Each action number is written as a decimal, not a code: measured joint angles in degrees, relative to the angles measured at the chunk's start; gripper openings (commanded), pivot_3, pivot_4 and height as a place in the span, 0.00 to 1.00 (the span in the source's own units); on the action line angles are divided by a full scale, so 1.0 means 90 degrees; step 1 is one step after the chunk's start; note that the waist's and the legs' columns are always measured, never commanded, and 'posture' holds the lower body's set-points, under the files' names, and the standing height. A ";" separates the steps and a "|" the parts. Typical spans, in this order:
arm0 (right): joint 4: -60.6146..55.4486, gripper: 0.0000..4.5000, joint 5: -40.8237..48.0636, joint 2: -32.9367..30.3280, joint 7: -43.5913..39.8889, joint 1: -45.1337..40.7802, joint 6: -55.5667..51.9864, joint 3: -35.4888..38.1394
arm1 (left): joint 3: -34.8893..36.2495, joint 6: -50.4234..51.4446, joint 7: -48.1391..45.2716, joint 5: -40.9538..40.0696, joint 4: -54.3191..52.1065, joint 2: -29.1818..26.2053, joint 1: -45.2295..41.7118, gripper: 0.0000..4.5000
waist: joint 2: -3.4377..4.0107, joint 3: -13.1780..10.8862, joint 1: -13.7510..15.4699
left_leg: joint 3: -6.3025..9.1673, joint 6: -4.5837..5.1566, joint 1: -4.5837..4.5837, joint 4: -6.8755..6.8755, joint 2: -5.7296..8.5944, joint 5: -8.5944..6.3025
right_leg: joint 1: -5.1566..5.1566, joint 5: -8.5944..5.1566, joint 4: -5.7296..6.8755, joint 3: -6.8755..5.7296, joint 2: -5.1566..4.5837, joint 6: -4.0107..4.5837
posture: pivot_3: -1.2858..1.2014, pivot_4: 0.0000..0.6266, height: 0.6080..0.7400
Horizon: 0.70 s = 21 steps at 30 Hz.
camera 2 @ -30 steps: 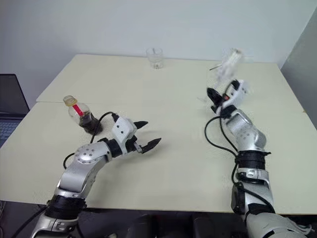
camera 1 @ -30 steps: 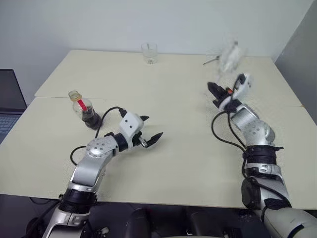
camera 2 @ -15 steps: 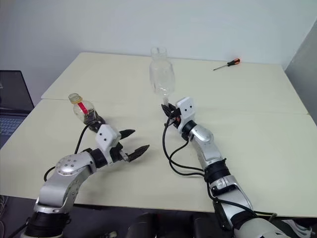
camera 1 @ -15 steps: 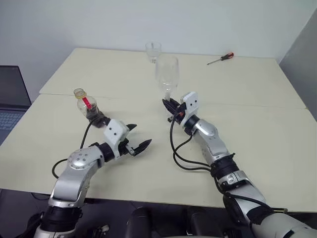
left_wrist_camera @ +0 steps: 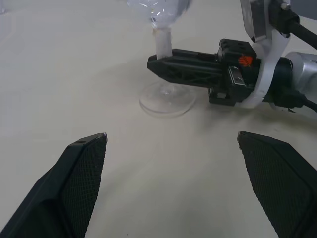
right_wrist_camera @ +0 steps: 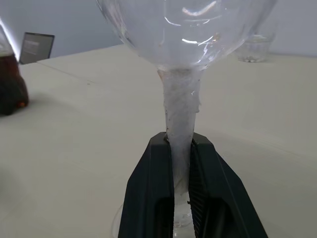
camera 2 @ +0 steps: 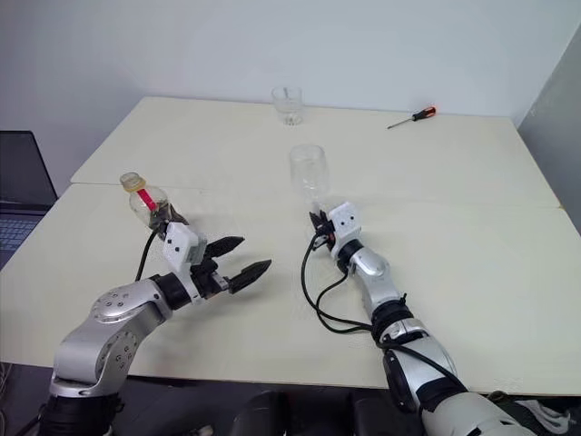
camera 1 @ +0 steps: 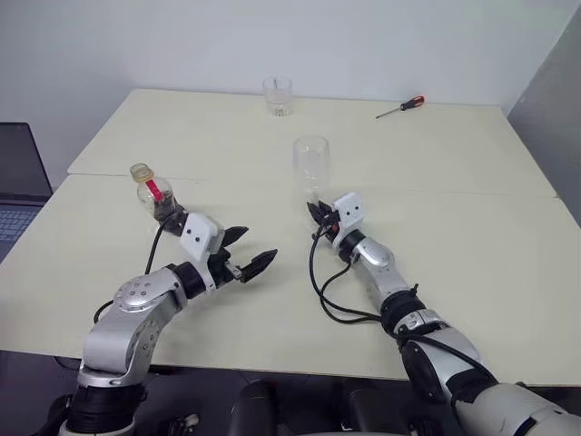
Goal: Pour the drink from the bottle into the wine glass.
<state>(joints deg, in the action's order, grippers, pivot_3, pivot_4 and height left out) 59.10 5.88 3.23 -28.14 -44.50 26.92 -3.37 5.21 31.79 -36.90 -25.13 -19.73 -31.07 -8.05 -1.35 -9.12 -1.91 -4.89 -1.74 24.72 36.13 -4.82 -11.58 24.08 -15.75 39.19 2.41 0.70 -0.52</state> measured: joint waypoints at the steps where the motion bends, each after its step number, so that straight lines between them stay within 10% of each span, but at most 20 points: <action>1: -0.0004 0.03 0.0001 0.0018 -0.0056 0.0029 0.0000 0.0010 | 0.0005 -0.0014 0.0001 0.0011 0.0004 -0.0006 -0.0029 1.00 | 0.0000 0.0000 0.0001 | 0.0000 0.0000 0.0000 0.0000 0.0000 0.0000 | 0.0000 0.0000 0.0000 0.0000 0.0000 0.0000 | 0.52 0.24 1.00; 5: -0.0036 0.03 -0.0002 0.0029 -0.0168 0.0070 -0.0006 0.0048 | 0.0006 -0.0107 0.0007 0.0058 0.0041 -0.0012 -0.0133 1.00 | 0.0000 0.0000 0.0002 | -0.0003 -0.0001 -0.0001 0.0003 0.0004 0.0001 | -0.0002 0.0000 0.0001 0.0003 -0.0003 0.0000 | 0.52 0.24 1.00; 18: -0.0344 0.99 -0.0025 -0.0131 -0.0487 0.0293 -0.0143 -0.0011 | -0.0046 -0.0224 0.0020 0.0188 0.0221 -0.0012 -0.0155 1.00 | 0.0000 0.0001 0.0002 | -0.0002 -0.0004 -0.0005 0.0005 0.0003 0.0002 | -0.0001 0.0000 0.0016 0.0003 -0.0002 0.0000 | 0.52 0.24 1.00; 21: -0.0957 1.00 -0.0015 -0.0245 -0.0633 0.0473 -0.0477 -0.0046 | -0.0043 -0.0227 0.0020 0.0188 0.0223 -0.0014 -0.0149 1.00 | 0.0000 0.0000 0.0004 | 0.0000 -0.0012 -0.0006 0.0006 0.0003 0.0007 | 0.0001 0.0000 0.0024 0.0003 -0.0002 0.0000 | 0.52 0.24 1.00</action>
<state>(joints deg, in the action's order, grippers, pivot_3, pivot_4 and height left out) 50.48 5.74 1.02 -33.84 -40.24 22.63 -3.78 4.83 29.75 -36.72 -23.44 -17.73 -31.20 -9.39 -1.35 -9.11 -1.87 -4.89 -1.85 24.67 36.18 -4.79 -11.51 24.08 -15.76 39.40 2.44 0.68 -0.52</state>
